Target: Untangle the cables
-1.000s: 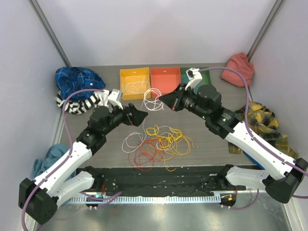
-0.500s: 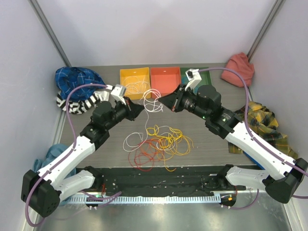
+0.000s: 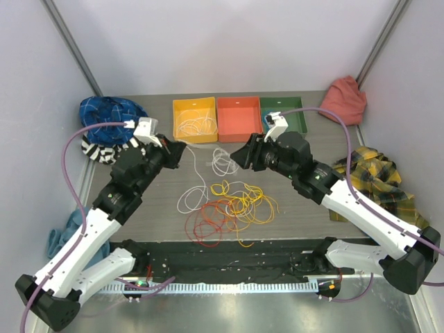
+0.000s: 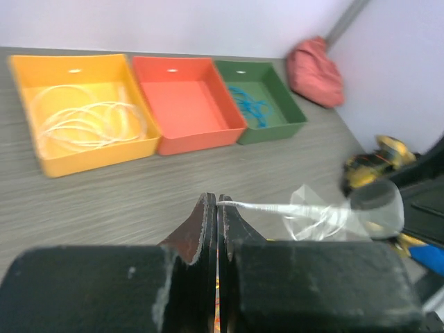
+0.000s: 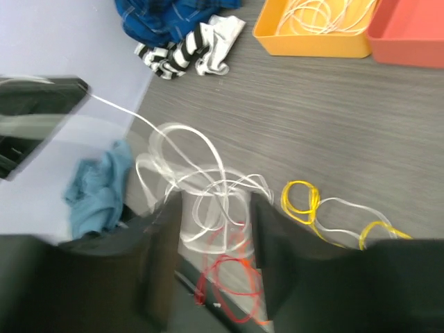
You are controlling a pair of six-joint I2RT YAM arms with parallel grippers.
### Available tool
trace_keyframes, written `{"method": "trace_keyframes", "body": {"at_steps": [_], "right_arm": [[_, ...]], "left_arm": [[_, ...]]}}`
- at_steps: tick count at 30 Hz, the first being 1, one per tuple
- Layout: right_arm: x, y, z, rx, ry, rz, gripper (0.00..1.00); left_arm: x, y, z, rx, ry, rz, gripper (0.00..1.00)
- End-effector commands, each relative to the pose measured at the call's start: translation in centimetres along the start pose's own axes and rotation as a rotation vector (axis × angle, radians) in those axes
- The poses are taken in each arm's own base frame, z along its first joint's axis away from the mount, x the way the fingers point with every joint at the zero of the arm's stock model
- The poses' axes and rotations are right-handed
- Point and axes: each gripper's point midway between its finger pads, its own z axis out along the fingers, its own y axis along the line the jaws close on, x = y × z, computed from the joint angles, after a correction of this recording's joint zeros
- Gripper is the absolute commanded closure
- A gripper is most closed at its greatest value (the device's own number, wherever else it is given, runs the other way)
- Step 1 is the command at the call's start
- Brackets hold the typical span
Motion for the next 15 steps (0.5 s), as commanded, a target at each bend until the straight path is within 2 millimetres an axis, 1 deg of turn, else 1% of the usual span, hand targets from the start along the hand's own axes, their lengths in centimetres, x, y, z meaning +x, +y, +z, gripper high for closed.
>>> {"method": "trace_keyframes", "body": {"at_steps": [1, 2, 3, 5, 8, 10, 12, 14, 15], "right_arm": [[-0.8, -0.8, -0.1, 0.039, -0.051, -0.03, 0.37], [-0.7, -1.1, 0.1, 0.051, -0.05, -0.033, 0.26], [-0.3, -1.5, 0.2, 0.064, -0.045, -0.037, 0.22], [-0.1, -2.4, 0.5, 0.097, -0.046, -0.041, 0.17], [0.7, -3.2, 1.3, 0.115, -0.033, -0.055, 0.18], [1.1, -3.5, 1.9, 0.116, -0.026, -0.063, 0.2], [2.3, -3.9, 2.9, 0.114, 0.01, -0.064, 0.21], [3.1, -3.5, 3.9, 0.08, 0.041, -0.06, 0.23], [4.2, -3.4, 4.7, 0.063, 0.08, -0.052, 0.23]], "left_arm": [[-1.2, 4.0, -2.0, -0.236, -0.008, 0.04, 1.0], [-1.1, 4.8, -2.5, -0.278, 0.004, 0.045, 1.0], [-1.2, 5.7, -3.0, -0.331, -0.004, 0.046, 1.0], [-1.6, 6.6, -3.8, -0.384, -0.006, 0.047, 1.0], [-2.2, 7.0, -4.4, -0.423, -0.008, 0.046, 1.0], [-2.5, 7.2, -4.5, -0.441, -0.016, 0.04, 1.0], [-3.4, 6.8, -4.6, -0.434, -0.032, 0.036, 1.0], [-4.3, 6.6, -4.7, -0.434, -0.052, 0.031, 1.0], [-4.7, 6.4, -4.7, -0.433, -0.06, 0.029, 1.0]]}}
